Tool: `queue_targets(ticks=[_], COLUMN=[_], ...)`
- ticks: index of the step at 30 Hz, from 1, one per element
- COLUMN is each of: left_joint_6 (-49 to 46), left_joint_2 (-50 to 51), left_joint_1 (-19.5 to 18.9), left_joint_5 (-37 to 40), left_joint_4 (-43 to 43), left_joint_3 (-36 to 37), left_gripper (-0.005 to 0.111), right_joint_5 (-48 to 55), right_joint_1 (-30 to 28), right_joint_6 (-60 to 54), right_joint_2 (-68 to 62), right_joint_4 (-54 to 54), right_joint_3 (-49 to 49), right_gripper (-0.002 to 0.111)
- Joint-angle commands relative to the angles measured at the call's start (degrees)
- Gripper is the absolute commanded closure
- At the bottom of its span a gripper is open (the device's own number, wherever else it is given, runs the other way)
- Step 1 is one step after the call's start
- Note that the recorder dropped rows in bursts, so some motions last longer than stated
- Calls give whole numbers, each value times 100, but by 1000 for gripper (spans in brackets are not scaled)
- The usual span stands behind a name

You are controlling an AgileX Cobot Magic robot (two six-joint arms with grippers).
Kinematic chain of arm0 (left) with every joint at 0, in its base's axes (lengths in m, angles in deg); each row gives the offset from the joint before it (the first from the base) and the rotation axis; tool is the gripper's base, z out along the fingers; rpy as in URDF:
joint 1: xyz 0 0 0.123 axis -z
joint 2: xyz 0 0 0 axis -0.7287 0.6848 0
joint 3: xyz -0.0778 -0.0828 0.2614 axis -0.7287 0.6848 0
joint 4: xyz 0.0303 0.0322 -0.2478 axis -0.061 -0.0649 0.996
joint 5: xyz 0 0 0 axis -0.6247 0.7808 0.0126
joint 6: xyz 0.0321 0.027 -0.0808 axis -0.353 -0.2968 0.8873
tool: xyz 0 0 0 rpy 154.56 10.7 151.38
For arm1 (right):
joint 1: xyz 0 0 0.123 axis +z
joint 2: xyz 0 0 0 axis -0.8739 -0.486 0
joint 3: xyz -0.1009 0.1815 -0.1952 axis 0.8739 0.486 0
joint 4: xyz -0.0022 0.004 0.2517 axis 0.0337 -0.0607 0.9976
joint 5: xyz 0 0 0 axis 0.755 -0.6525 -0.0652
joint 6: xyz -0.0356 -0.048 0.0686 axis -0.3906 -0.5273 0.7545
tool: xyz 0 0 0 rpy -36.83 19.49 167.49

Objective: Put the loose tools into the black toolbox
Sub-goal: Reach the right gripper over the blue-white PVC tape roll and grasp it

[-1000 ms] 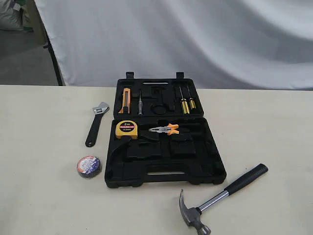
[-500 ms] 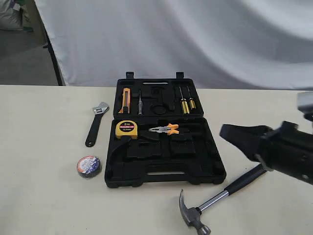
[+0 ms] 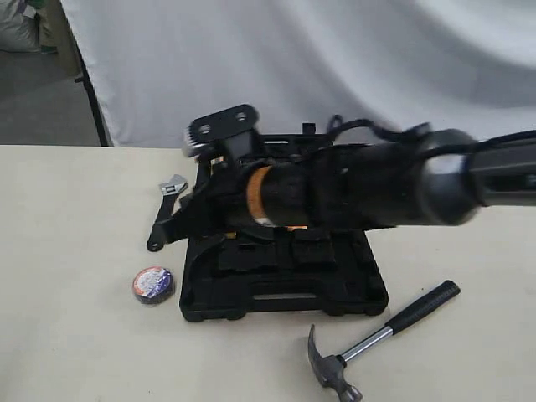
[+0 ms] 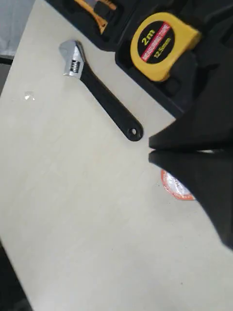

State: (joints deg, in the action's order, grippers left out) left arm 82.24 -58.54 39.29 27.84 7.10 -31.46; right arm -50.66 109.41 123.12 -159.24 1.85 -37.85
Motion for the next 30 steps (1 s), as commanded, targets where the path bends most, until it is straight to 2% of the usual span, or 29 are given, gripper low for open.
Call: queue_targets(ticks=[1, 4, 8, 10, 12, 18, 21, 23, 29, 30], left_joint_6=[27, 27, 27, 27, 27, 27, 27, 27, 27, 27], left_joint_2=[-18, -18, -18, -18, -18, -18, -18, -18, -18, -18], left_joint_1=[-145, -145, -145, -145, -145, -145, -145, -145, -145, -145], left_joint_5=[-41, -41, -41, -41, -41, -41, -41, -41, -41, -41], left_joint_4=[-25, -25, -25, -25, -25, -25, -25, -25, -25, -25], left_joint_3=[-15, -15, -15, -15, -15, -15, -15, -15, -15, -15], left_gripper=[106, 106, 106, 106, 106, 106, 106, 106, 106, 106], right_joint_5=[766, 1115, 2894, 3797, 4173, 4017, 4031, 3792, 2850, 2775], right_joint_1=[631, 776, 827, 814, 788, 594, 465, 407, 460, 500], right_joint_6=[21, 21, -321, -971, -2321, -7876, -9733, -10229, -10122, -10122], right_joint_2=[-591, -886, -1014, -1001, -1001, -1111, -1236, -1349, -1690, -1754], right_joint_4=[-859, -1169, -957, -186, 1129, 6271, 8076, 8475, 8475, 8475], right_joint_3=[-734, -974, -1276, -1515, -1820, -2199, -2275, -2275, -2275, -2275], right_gripper=[109, 109, 109, 109, 109, 109, 109, 109, 108, 105])
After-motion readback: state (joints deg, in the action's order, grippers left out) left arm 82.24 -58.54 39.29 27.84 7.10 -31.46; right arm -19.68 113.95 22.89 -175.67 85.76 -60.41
